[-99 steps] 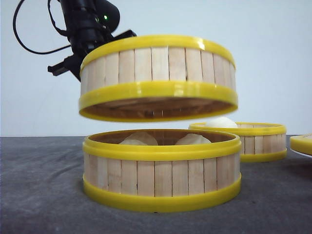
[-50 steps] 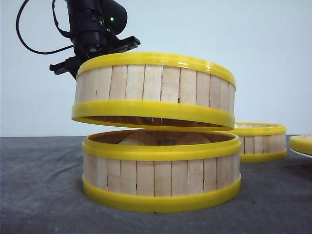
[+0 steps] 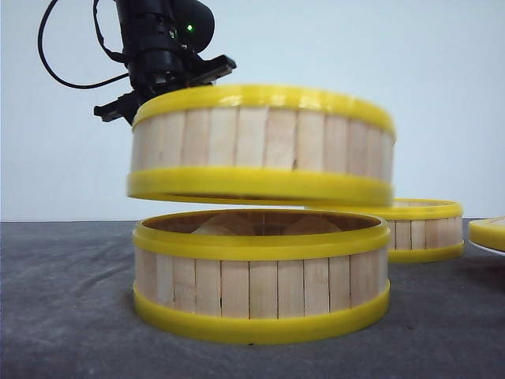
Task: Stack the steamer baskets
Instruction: 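Lower the held basket with the left gripper onto the front basket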
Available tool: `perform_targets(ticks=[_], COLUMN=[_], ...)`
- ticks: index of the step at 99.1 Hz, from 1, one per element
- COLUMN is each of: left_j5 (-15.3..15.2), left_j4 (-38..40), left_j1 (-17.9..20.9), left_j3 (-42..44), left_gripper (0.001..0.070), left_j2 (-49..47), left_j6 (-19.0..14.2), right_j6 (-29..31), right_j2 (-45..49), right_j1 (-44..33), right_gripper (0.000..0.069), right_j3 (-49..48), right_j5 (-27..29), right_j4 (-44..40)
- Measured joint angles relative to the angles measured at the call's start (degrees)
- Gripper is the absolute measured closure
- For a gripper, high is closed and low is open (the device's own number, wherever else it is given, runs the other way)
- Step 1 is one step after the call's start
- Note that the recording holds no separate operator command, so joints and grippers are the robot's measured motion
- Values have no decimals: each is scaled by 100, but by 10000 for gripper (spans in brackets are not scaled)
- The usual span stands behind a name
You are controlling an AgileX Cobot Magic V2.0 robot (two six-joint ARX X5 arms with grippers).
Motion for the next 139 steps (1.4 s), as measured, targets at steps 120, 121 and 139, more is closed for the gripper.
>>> perform_targets(ticks=[120, 121, 139], left_j5=[575, 579, 643], left_j4=[245, 236, 243], left_j1=[-39, -42, -72], left_j3=[-483, -455, -11], left_gripper=[692, 692, 692], left_j2=[-120, -120, -122], left_j6=[-96, -98, -92], right_j6=[0, 0, 0], right_j2=[0, 0, 0], right_j1=[0, 0, 0], right_gripper=[680, 680, 680], right_j3=[0, 0, 0], right_j5=[2, 2, 2], right_j4=[0, 0, 0])
